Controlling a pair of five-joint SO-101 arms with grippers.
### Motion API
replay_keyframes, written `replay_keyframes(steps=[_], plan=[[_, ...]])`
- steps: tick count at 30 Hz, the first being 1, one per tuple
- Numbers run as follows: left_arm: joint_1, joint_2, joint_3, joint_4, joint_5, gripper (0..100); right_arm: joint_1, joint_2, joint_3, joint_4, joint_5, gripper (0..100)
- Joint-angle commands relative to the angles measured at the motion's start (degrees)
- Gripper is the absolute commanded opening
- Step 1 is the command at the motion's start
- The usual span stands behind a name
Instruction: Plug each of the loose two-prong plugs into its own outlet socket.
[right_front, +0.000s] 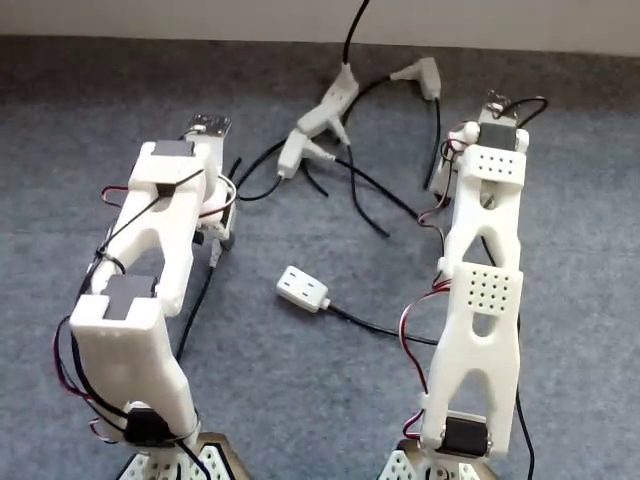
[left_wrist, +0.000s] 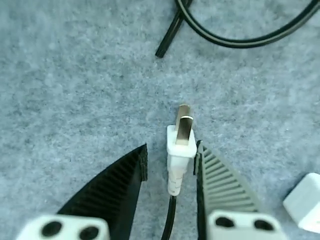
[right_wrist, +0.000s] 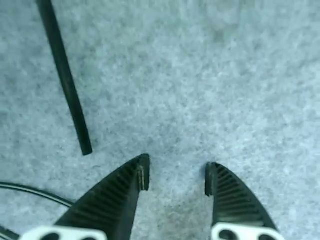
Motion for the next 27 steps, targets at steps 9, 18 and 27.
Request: replay_keyframes(steps=[9,18,27], plan=[[1.36,5.58,-6.37,3.96,-0.35,16,-0.13,0.75,-0.92,-3.12,-0.44,18.0],[5.32,6.02,-6.29,3.78,-0.44,1,-0.13,0.75,-0.92,-3.12,-0.44,18.0],[6.99,4.18,-7.78,5.36,-0.44,1,-0.04,0.75,-1.01,-3.21,-0.44,18.0]])
